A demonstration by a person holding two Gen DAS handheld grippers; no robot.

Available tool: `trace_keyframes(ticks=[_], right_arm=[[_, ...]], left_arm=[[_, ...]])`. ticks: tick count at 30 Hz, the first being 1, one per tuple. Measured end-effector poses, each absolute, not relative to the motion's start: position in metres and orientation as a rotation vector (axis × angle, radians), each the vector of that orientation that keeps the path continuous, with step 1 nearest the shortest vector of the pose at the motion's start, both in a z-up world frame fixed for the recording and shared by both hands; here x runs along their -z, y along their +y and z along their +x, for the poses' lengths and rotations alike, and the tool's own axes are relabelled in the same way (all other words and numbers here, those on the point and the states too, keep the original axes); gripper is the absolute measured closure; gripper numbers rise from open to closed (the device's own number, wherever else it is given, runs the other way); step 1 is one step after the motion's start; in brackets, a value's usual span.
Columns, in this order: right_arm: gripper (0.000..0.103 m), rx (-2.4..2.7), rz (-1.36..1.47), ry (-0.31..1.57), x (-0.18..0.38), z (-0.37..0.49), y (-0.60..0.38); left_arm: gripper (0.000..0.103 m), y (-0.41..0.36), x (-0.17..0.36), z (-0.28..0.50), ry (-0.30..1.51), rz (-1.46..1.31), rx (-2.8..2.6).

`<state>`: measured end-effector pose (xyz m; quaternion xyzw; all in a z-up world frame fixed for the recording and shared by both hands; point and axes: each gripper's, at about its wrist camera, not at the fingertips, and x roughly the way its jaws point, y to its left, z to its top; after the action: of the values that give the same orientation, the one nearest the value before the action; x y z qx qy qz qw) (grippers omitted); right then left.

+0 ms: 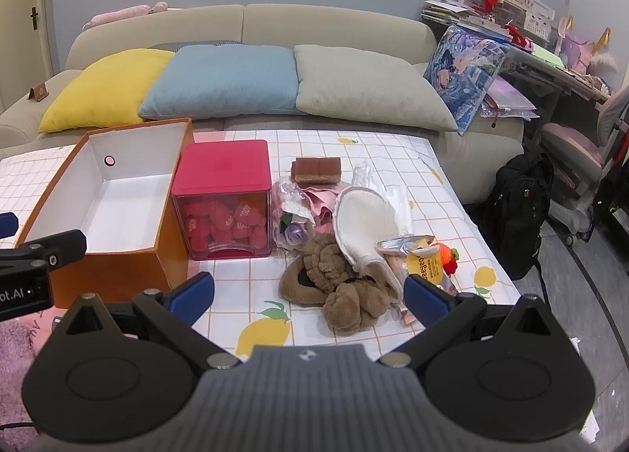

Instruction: Organize soft objects

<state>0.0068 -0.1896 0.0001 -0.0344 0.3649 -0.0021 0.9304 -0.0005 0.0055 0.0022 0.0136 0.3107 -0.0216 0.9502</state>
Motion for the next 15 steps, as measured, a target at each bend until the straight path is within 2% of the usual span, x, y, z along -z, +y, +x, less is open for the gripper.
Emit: trace_keyframes(ticks=[13,15], right_arm=[[0.003,0.003,-0.072,0.764,0.0014,0.0081,-0.1896],[0.003,-0.001,-0.071,0.773,0.0025,0.0092,-0.1903]], left_arm=[[0.0,-0.0003,0.0017,-0.0032,0.641,0.021,0.05],[0.004,-0.0034,0.0034,-0.0035,0.643,0.016,0.061]])
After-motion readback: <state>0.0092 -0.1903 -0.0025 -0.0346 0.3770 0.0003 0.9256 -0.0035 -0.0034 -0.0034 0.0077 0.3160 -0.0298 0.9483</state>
